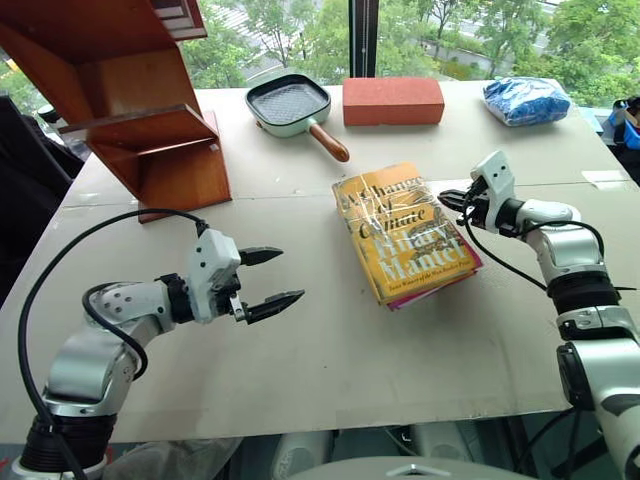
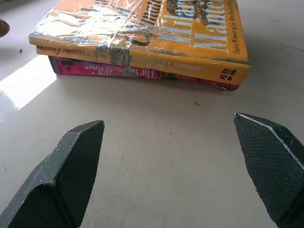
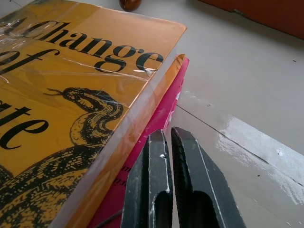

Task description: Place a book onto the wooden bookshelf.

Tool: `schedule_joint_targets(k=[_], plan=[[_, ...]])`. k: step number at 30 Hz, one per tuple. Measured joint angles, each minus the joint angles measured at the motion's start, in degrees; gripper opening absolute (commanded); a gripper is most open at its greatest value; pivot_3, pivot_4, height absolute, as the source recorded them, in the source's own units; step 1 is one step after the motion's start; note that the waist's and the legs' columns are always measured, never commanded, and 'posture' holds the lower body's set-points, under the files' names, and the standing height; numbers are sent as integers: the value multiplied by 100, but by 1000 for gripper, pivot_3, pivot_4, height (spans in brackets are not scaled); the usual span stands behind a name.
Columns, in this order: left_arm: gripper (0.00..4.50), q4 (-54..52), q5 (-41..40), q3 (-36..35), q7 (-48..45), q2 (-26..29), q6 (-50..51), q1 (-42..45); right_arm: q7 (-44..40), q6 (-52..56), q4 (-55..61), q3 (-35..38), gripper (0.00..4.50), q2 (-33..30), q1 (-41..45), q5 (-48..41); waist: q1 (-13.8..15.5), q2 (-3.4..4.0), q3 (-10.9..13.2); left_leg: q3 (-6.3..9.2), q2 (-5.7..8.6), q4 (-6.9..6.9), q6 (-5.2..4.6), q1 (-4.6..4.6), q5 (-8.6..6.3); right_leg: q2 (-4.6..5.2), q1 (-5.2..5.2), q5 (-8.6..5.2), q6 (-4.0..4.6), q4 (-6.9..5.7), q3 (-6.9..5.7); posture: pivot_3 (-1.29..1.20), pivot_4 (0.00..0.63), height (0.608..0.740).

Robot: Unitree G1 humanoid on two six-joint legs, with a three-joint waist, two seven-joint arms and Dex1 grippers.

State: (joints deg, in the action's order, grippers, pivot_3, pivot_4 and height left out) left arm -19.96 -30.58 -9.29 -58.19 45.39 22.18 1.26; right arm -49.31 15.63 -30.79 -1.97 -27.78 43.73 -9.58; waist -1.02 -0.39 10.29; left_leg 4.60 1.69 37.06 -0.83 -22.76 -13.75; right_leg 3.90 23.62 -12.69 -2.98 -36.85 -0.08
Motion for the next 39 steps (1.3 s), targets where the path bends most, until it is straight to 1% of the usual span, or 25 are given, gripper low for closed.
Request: schedule_joint_targets(k=[13, 20, 23, 24, 25, 26, 27, 28, 29, 30, 31, 32, 33, 34, 35, 37, 39], plan=[[4500, -93, 5, 35, 84, 29, 9, -164, -317, 747, 1247, -176, 21, 151, -430, -172, 7, 0, 0, 4, 0, 0, 0, 0, 0, 0, 1, 0, 0, -1, 0, 0, 150, 740], [4500, -145, -20, 39, 175, -6, 140, -148, -225, 849, 1464, -207, 21, 149, -472, -194, 5, 1, 1, 2, 0, 2, 0, 0, 0, -1, 1, 0, 0, -1, 1, 0, 150, 740], [4500, -178, -120, 51, 553, -346, 449, -129, -137, 736, 1545, -82, 21, 39, -532, -213, 21, 1, 1, 2, 1, 2, 0, 0, 0, 2, 1, 0, -1, -1, 2, 0, 150, 740], [4500, -196, -354, 61, 898, -702, 805, -106, -156, 755, 1840, 71, 260, -132, -716, -308, 60, 0, 1, 6, 5, 3, 0, -3, 0, 7, 0, 1, -3, 0, 0, 0, 150, 740], [4500, -191, -539, 81, 1109, -926, 1049, -116, -185, 786, 2025, 166, 583, -252, -826, -388, 67, -2, 2, 9, 6, 9, 0, -6, 0, 8, -1, 1, -4, -3, -1, 0, 150, 740], [4500, -158, -930, 51, 1404, -1263, 1440, -34, -238, 874, 2362, 345, 875, -420, -1039, -547, 91, -4, 4, 17, 8, 11, 0, -14, -1, 11, -2, 1, -5, -1, -7, 0, 150, 740], [4500, -89, -1354, 33, 1701, -1610, 1829, 52, -322, 997, 2723, 526, 1520, -586, -1254, -751, 110, -9, 5, 19, 7, 20, -1, -14, -1, 10, -4, 3, -9, -2, -8, 0, 150, 740], [4500, -30, -1542, 36, 1861, -1793, 2042, 115, -385, 1074, 2952, 621, 1732, -698, -1384, -871, 116, -11, 6, 20, 8, 20, -1, -14, -1, 10, -4, 3, -9, -3, -9, 0, 150, 740], [4500, 110, -1845, 64, 2098, -1996, 2454, 248, -485, 1254, 3426, 790, 2278, -929, -1671, -1094, 123, -13, 6, 20, 7, 21, -1, -14, -1, 9, -4, 3, -9, -6, -9, 0, 150, 740], [4500, 172, -1974, 84, 2216, -2035, 2670, 283, -555, 1356, 3676, 856, 2608, -1052, -1818, -1209, 110, -15, 5, 19, 5, 21, -1, -10, -1, 5, -4, 3, -9, -8, -8, 0, 150, 740], [4500, 229, -2059, 98, 2289, -2062, 2831, 334, -588, 1434, 3864, 929, 3096, -1140, -1938, -1296, 82, -15, 5, 16, 4, 21, -1, -8, -1, 3, -4, 3, -8, -10, -7, 0, 150, 740], [4500, 412, -2274, 82, 2504, -2209, 3209, 500, -654, 1692, 4330, 1133, 3774, -1361, -2286, -1584, 76, -13, 5, 18, 4, 21, -1, -6, -1, 2, -4, 2, -8, -16, -7, 0, 150, 740], [4500, 510, -2369, 88, 2578, -2263, 3340, 572, -662, 1807, 4512, 1221, 4043, -1411, -2397, -1720, 46, -15, 6, 16, 3, 24, -1, -4, -1, -4, -5, 3, -8, -17, -6, 0, 150, 740], [4500, 682, -2499, 77, 2674, -2383, 3526, 715, -671, 1997, 4831, 1395, 4408, -1510, -2610, -1955, 48, -15, 6, 19, 3, 26, -1, -4, 0, -3, -5, 3, -8, -22, -6, 0, 150, 740], [4500, 814, -2591, 66, 2732, -2461, 3650, 825, -671, 2149, 5065, 1534, 4408, -1578, -2776, -2131, 56, -15, 6, 19, 3, 29, -1, -2, 0, -4, -6, 3, -9, -25, -7, 0, 150, 740], [4500, 1279, -2902, 5, 2898, -2653, 4085, 1213, -605, 2647, 5861, 2012, 4408, -1757, -3179, -2799, 55, -16, 6, 21, 3, 39, -1, -2, 0, -11, -8, 2, -10, -30, -7, 0, 150, 740], [4500, 1508, -3085, -12, 2970, -2766, 4341, 1437, -434, 2879, 6287, 2314, 4408, -1767, -3298, -3201, 21, -22, 2, 13, 3, 40, -1, 5, 0, -13, -10, 2, -12, -33, 0, 0, 150, 740]])
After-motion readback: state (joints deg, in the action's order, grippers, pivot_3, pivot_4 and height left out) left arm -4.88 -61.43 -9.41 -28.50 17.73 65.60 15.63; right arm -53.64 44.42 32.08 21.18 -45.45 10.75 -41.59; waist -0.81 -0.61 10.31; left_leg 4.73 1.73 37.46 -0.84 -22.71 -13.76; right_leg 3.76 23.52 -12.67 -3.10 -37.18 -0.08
